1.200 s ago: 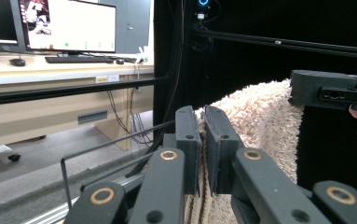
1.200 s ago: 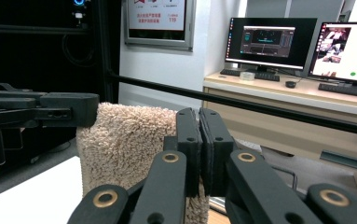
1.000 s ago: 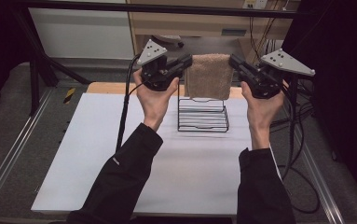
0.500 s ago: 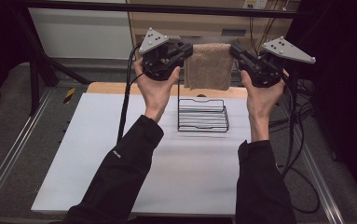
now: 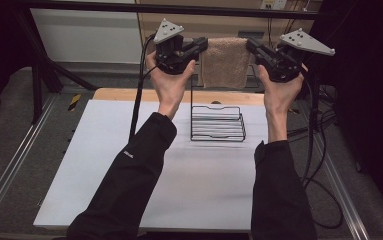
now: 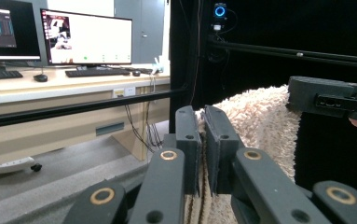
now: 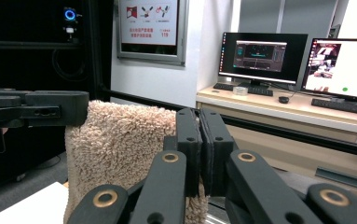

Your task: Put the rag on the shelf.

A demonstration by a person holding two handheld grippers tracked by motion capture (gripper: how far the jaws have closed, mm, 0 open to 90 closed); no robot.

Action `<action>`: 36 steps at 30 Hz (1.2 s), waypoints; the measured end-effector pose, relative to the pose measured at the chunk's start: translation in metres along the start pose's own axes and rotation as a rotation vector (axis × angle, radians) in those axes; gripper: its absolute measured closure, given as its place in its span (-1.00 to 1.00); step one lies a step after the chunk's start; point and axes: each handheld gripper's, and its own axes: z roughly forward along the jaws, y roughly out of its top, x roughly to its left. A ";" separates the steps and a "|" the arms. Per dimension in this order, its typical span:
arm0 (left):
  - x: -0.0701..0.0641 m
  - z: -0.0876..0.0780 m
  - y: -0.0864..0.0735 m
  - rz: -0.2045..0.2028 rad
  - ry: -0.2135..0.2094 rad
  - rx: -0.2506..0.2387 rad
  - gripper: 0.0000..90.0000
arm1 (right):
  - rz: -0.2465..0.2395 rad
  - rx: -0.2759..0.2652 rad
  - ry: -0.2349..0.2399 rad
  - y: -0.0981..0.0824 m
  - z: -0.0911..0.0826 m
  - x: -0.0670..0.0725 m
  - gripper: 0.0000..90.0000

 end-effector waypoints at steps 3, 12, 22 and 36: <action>0.003 0.005 -0.001 0.004 0.006 0.005 0.88 | -0.005 0.004 0.003 -0.002 0.006 -0.005 0.95; 0.010 0.019 -0.010 -0.005 0.023 0.024 0.88 | 0.006 0.020 -0.002 -0.011 0.018 -0.013 0.95; 0.014 0.029 -0.021 0.020 0.020 0.041 0.88 | -0.004 0.034 -0.002 -0.021 0.026 -0.020 0.95; 0.011 0.024 -0.044 0.057 0.002 0.086 0.88 | 0.016 0.088 0.024 -0.052 0.020 -0.022 0.94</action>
